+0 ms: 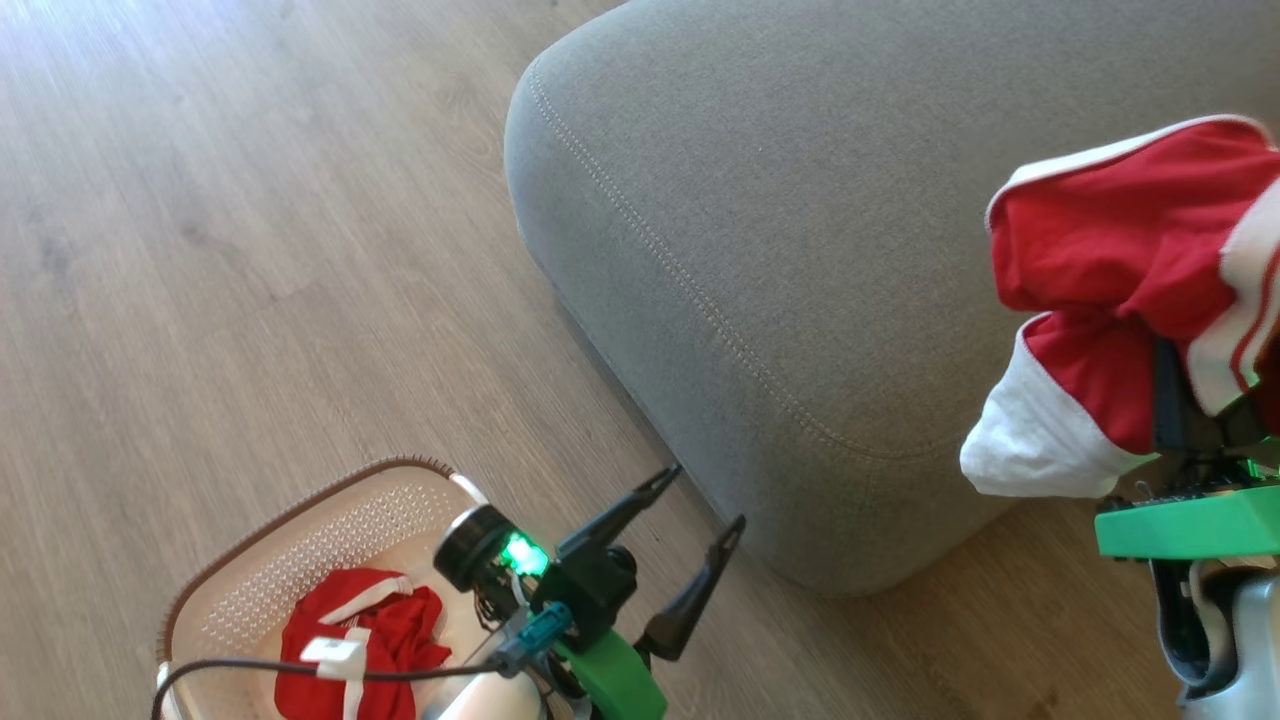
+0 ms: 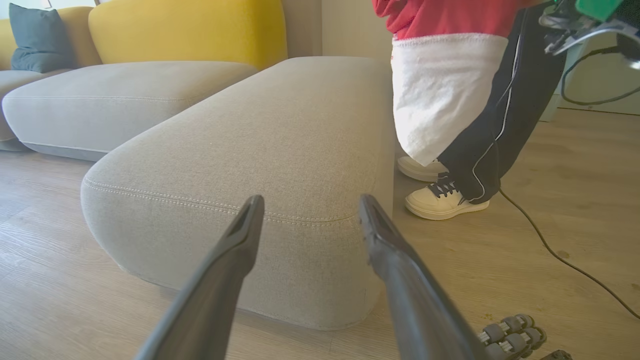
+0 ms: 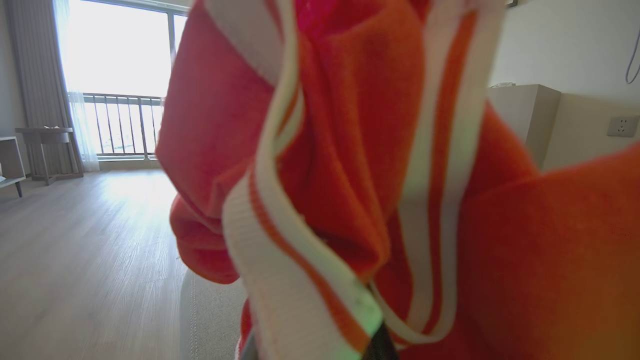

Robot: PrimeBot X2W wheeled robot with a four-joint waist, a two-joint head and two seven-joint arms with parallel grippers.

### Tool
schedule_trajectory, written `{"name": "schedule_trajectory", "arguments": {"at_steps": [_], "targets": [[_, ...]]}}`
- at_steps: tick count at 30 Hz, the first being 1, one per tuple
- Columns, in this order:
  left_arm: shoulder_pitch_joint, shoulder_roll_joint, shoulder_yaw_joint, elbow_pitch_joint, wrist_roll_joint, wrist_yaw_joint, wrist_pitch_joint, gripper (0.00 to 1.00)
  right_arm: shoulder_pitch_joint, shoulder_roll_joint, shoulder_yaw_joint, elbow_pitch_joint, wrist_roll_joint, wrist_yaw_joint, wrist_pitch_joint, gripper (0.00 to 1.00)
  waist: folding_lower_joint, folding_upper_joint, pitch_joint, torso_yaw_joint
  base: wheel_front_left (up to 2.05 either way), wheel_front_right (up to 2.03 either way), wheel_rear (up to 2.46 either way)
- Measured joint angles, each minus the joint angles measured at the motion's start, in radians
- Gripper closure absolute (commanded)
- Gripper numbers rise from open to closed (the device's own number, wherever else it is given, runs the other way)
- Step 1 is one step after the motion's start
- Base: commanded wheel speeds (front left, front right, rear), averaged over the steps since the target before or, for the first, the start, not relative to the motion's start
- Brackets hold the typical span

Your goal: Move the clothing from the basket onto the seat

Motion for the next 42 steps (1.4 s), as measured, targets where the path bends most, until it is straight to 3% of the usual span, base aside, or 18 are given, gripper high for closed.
{"name": "schedule_trajectory", "arguments": {"at_steps": [13, 19, 33, 42], "targets": [[0.000, 0.000, -0.020, 0.019, 0.011, -0.007, 0.000, 0.00, 0.000, 0.010, -0.019, -0.007, -0.006, 0.000, 0.000, 1.00, 0.0000, 0.0000, 0.007, -0.006, 0.00, 0.00, 0.00], [0.000, 0.006, 0.003, 0.019, 0.033, -0.014, 0.000, 0.00, -0.041, 0.006, -0.020, 0.046, -0.008, 0.000, 0.000, 1.00, 0.0000, 0.0000, 0.058, -0.009, 0.00, 0.00, 0.00], [-0.126, 0.134, -0.013, 0.017, 0.099, -0.014, 0.000, 0.00, -0.480, -0.066, 0.044, 0.155, 0.020, 0.000, 0.000, 1.00, 0.0002, 0.0000, 0.312, -0.029, 0.00, 0.00, 0.00], [-0.270, 0.223, 0.012, 0.006, 0.116, 0.013, 0.000, 0.00, -0.798, -0.122, -0.020, 0.286, 0.047, 0.000, 0.000, 1.00, 0.0004, -0.0001, 0.522, -0.016, 0.00, 0.00, 0.00]]}}
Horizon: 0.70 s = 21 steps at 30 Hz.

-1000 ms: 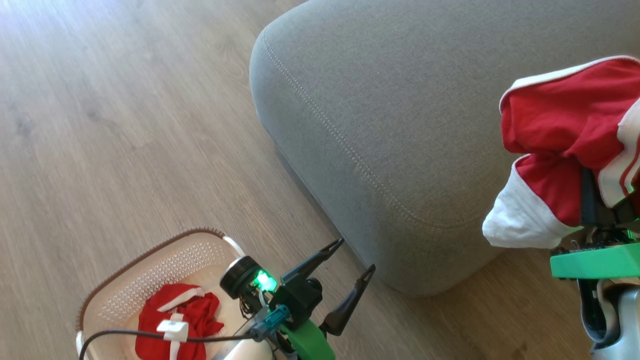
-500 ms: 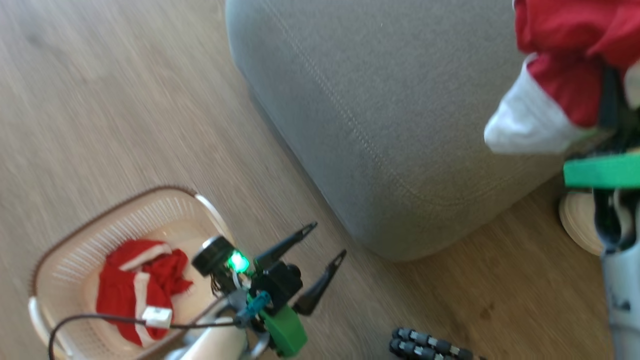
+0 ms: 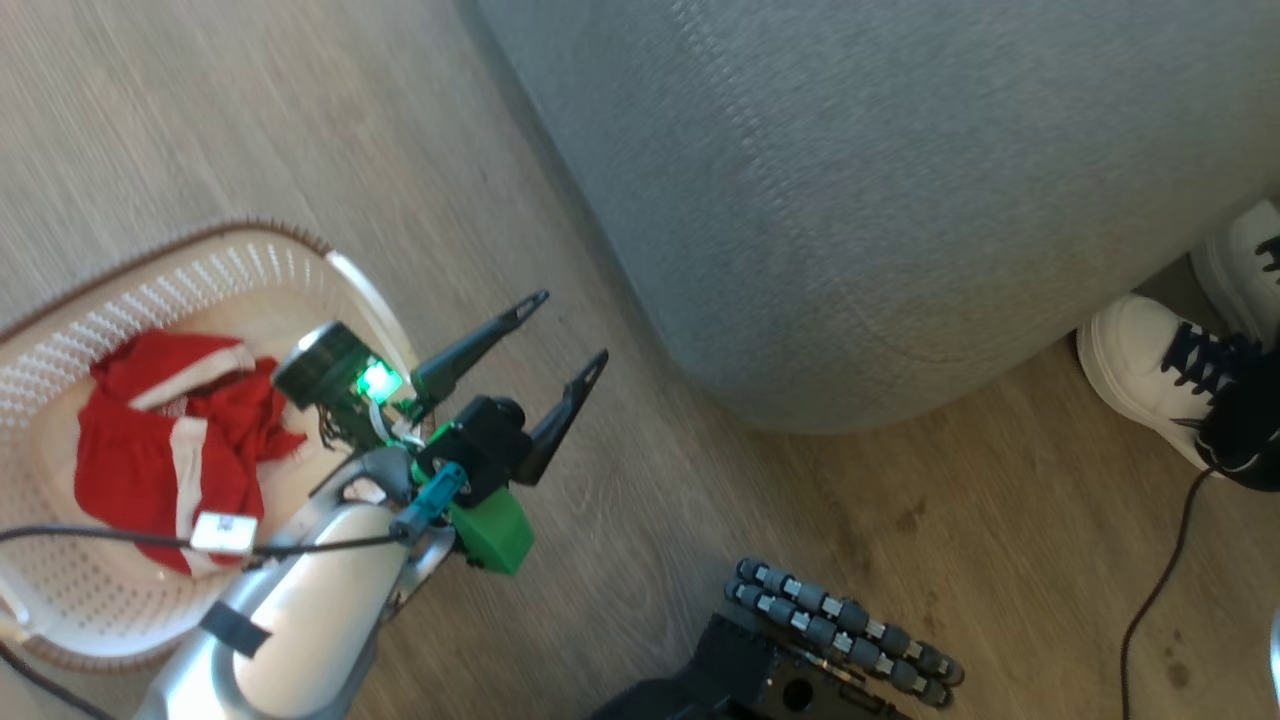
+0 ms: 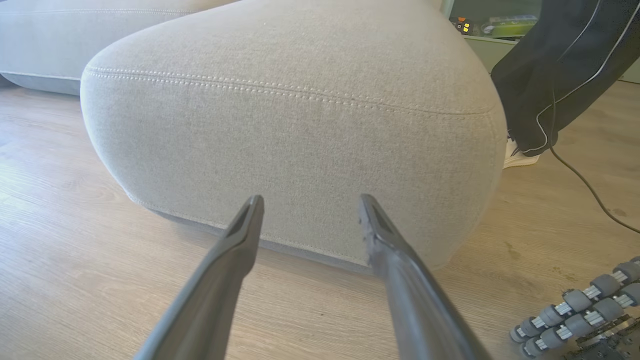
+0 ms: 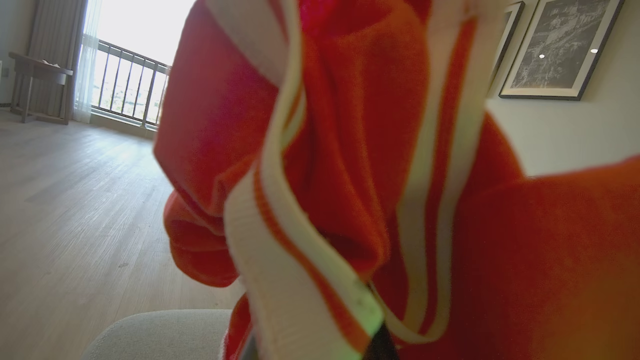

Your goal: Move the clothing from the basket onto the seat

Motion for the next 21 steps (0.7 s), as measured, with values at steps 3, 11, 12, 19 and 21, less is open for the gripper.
{"name": "schedule_trajectory", "arguments": {"at_steps": [3, 11, 12, 19, 21], "targets": [[-0.026, 0.008, -0.003, -0.010, 0.001, 0.011, 0.000, 0.00, -0.062, -0.009, -0.041, 0.061, 0.007, 0.000, 0.000, 1.00, -0.0002, 0.0000, 0.046, 0.018, 0.00, 0.00, 0.00], [-0.060, 0.007, -0.024, -0.020, -0.008, 0.040, 0.000, 0.00, -0.240, -0.043, -0.146, 0.292, 0.066, 0.000, 0.000, 1.00, -0.0003, 0.0000, 0.127, 0.093, 0.00, 0.00, 0.00], [-0.061, 0.007, -0.031, -0.019, -0.008, 0.040, 0.000, 0.00, -0.257, -0.053, -0.158, 0.329, 0.065, 0.000, 0.000, 1.00, -0.0003, 0.0000, 0.133, 0.104, 0.00, 0.00, 0.00], [-0.094, 0.001, -0.044, -0.024, -0.016, 0.059, 0.000, 0.00, -0.333, -0.072, -0.226, 0.576, 0.071, 0.000, 0.000, 1.00, -0.0003, 0.0000, 0.174, 0.173, 0.00, 0.00, 0.00], [-0.102, -0.001, -0.049, -0.026, -0.019, 0.070, 0.000, 0.00, -0.350, -0.070, -0.214, 0.660, 0.093, 0.000, 0.000, 1.00, -0.0004, 0.0000, 0.183, 0.188, 0.00, 0.00, 0.00]]}}
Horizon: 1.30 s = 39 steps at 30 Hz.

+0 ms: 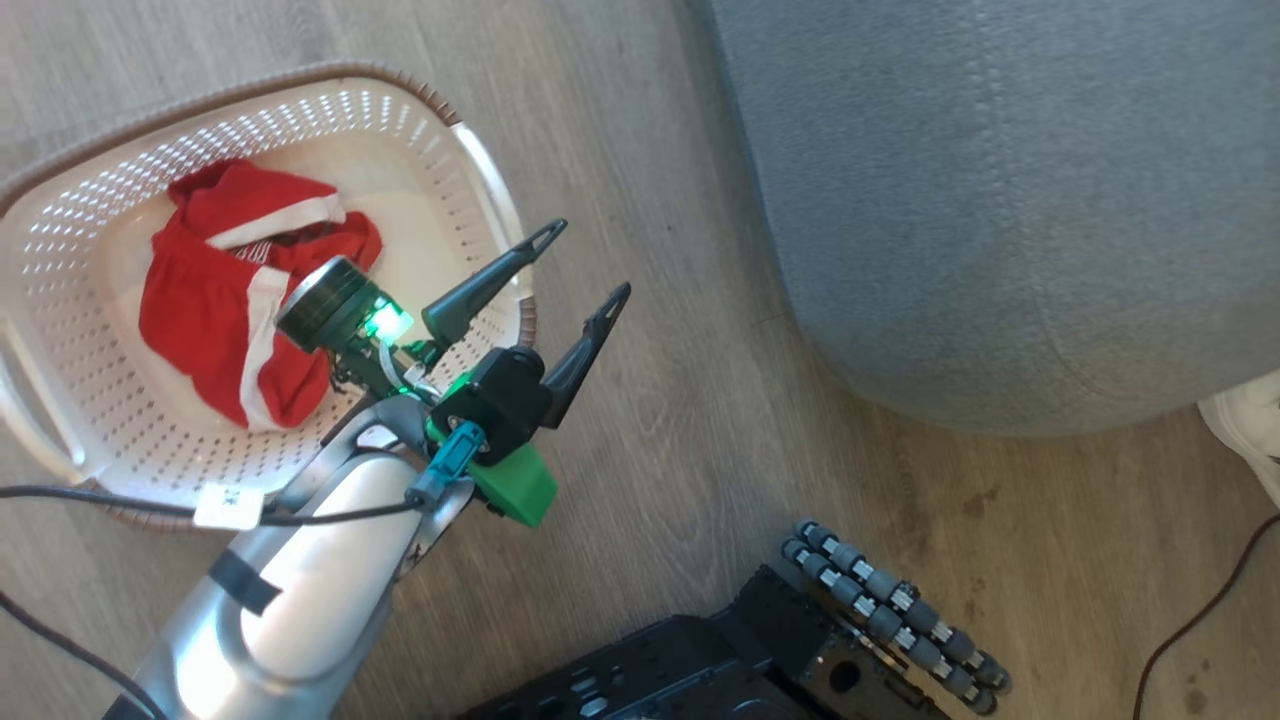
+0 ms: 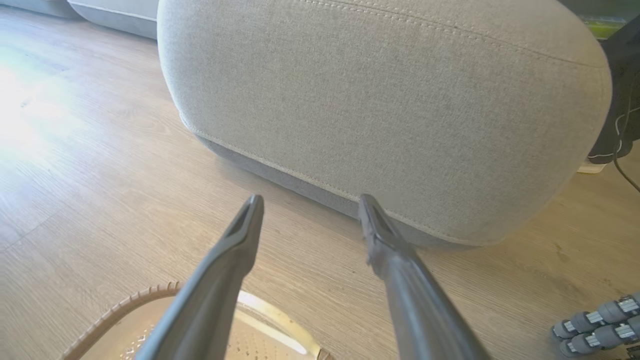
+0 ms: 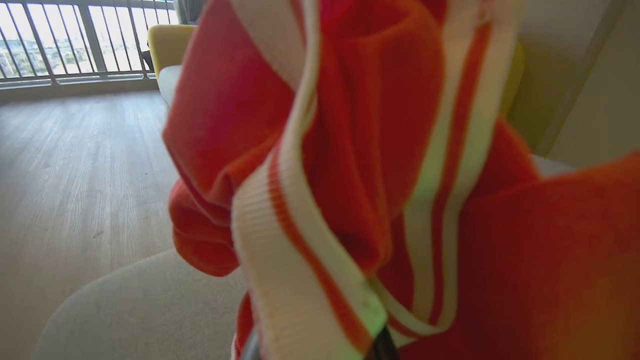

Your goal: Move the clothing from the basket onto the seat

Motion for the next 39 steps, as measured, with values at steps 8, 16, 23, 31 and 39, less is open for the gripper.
{"name": "schedule_trajectory", "arguments": {"at_steps": [8, 16, 23, 31, 39], "targets": [[0.004, -0.004, 0.014, 0.004, -0.033, 0.019, 0.000, 0.00, -0.086, -0.001, 0.136, 0.245, 0.075, 0.000, 0.000, 1.00, 0.0000, 0.0000, 0.025, 0.021, 0.00, 0.00, 0.00], [0.003, -0.004, 0.013, 0.006, -0.033, 0.028, 0.000, 0.00, -0.109, -0.002, 0.225, 0.336, 0.151, 0.000, 0.002, 1.00, 0.0001, 0.0000, 0.023, 0.024, 0.00, 0.00, 0.00], [0.003, -0.007, 0.012, 0.010, -0.036, 0.032, 0.000, 0.00, -0.109, -0.015, 0.289, 0.338, 0.205, 0.000, 0.006, 0.00, 0.0000, 0.0000, -0.001, 0.014, 0.00, 0.00, 0.00], [0.003, -0.035, -0.002, 0.019, -0.048, 0.025, 0.000, 0.00, -0.102, -0.032, 0.377, 0.351, 0.259, 0.000, 0.037, 0.00, 0.0000, 0.0001, -0.066, 0.009, 0.00, 0.00, 0.00], [0.019, -0.091, -0.005, 0.029, -0.070, 0.016, 0.000, 0.00, -0.058, -0.091, 0.457, 0.364, 0.273, 0.000, 0.073, 0.00, 0.0000, 0.0001, -0.176, 0.021, 0.00, 0.00, 0.00]]}}
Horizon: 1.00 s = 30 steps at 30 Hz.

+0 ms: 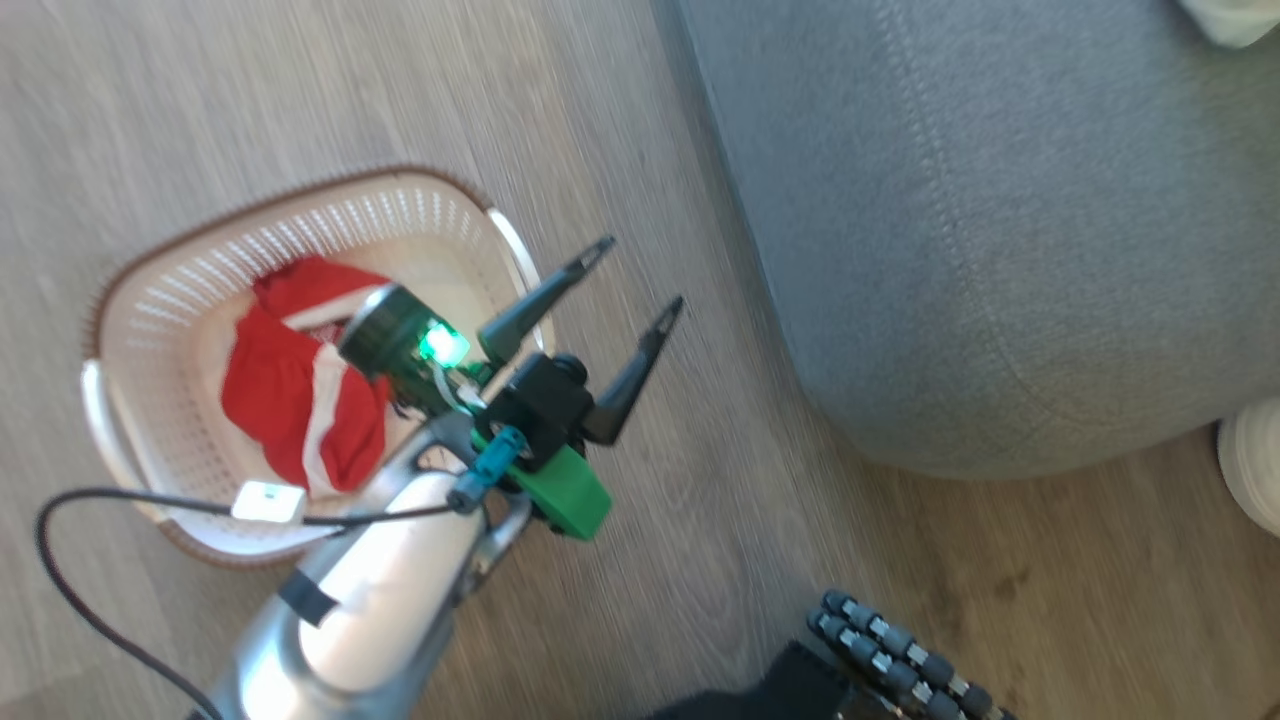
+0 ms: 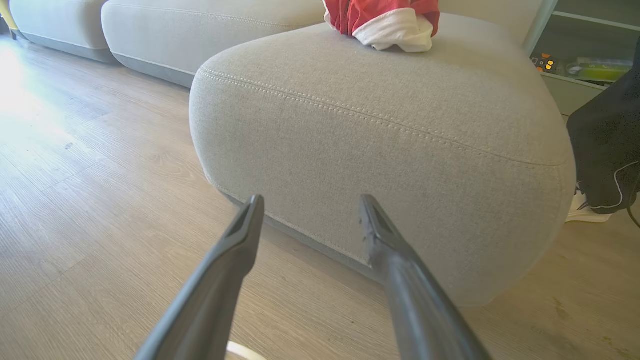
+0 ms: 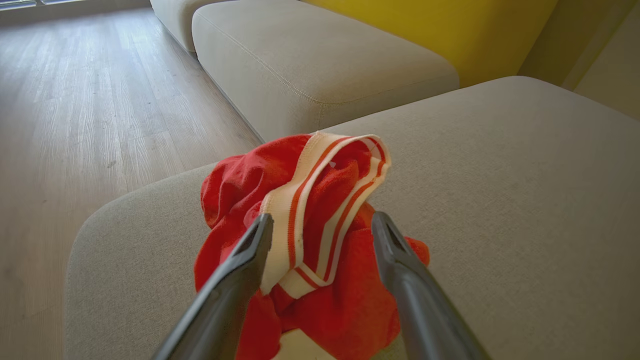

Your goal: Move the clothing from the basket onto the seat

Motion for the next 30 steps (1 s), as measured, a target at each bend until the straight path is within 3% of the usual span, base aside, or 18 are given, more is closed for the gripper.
{"name": "schedule_trajectory", "arguments": {"at_steps": [7, 17, 25, 27, 30], "targets": [[0.078, -0.057, 0.014, 0.001, -0.009, -0.012, 0.000, 0.00, 0.028, -0.042, 0.054, -0.031, 0.037, 0.000, 0.005, 0.00, 0.0000, 0.0001, -0.130, 0.018, 0.00, 0.00, 0.00], [0.203, -0.104, 0.056, -0.013, -0.018, -0.033, 0.000, 0.00, 0.150, -0.110, 0.189, -0.187, 0.088, 0.000, -0.020, 0.00, -0.0001, 0.0001, -0.330, 0.050, 0.00, 0.00, 0.00], [0.303, -0.122, 0.108, -0.034, -0.044, -0.033, 0.000, 0.00, 0.288, -0.134, 0.295, -0.406, 0.177, 0.000, -0.043, 0.00, -0.0001, 0.0001, -0.458, 0.094, 0.00, 0.00, 0.00], [0.312, -0.126, 0.136, -0.047, -0.057, -0.031, 0.000, 0.00, 0.330, -0.133, 0.301, -0.487, 0.248, 0.000, -0.049, 0.00, -0.0001, 0.0001, -0.473, 0.115, 0.00, 0.00, 0.00], [0.315, -0.127, 0.193, -0.071, -0.097, -0.007, 0.000, 0.00, 0.414, -0.155, 0.348, -0.632, 0.250, 0.000, -0.061, 0.00, -0.0001, 0.0001, -0.494, 0.160, 0.00, 0.00, 0.00]]}}
